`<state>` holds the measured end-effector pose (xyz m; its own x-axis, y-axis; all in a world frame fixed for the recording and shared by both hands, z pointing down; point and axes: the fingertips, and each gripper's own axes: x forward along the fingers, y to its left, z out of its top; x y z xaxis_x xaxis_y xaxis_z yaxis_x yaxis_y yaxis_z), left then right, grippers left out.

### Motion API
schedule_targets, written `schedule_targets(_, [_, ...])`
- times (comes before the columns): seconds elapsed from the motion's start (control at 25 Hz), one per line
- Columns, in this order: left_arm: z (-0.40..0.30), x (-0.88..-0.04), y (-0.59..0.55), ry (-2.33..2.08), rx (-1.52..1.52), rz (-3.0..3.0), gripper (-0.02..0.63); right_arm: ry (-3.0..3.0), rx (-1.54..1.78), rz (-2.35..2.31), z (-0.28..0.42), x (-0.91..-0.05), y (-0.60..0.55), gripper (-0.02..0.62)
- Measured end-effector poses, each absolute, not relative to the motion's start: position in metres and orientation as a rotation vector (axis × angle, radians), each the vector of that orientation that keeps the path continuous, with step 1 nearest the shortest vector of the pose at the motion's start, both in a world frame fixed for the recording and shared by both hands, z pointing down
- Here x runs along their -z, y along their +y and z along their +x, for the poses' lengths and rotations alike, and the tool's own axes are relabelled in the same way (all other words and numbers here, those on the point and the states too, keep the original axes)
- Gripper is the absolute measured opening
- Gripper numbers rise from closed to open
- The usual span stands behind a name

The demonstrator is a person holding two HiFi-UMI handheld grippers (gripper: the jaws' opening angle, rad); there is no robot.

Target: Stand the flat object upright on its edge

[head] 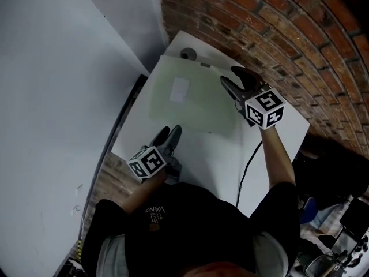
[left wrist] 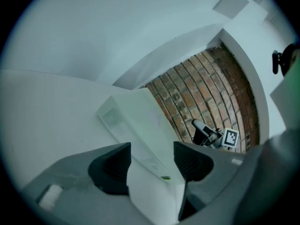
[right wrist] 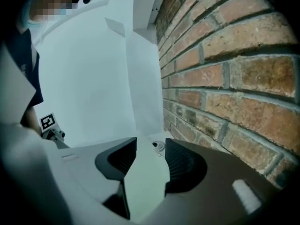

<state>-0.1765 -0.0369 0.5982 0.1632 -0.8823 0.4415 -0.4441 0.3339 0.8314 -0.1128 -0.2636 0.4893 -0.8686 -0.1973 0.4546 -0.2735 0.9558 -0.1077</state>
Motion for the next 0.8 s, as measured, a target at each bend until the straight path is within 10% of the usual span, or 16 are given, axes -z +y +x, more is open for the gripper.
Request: schedule_targets(0.8, [-0.177,-0.614,-0.050,-1.376,0.534,1.193,0.330,-2.333,-0.241,-0.112,-0.159,-0.566,-0.266,0.367])
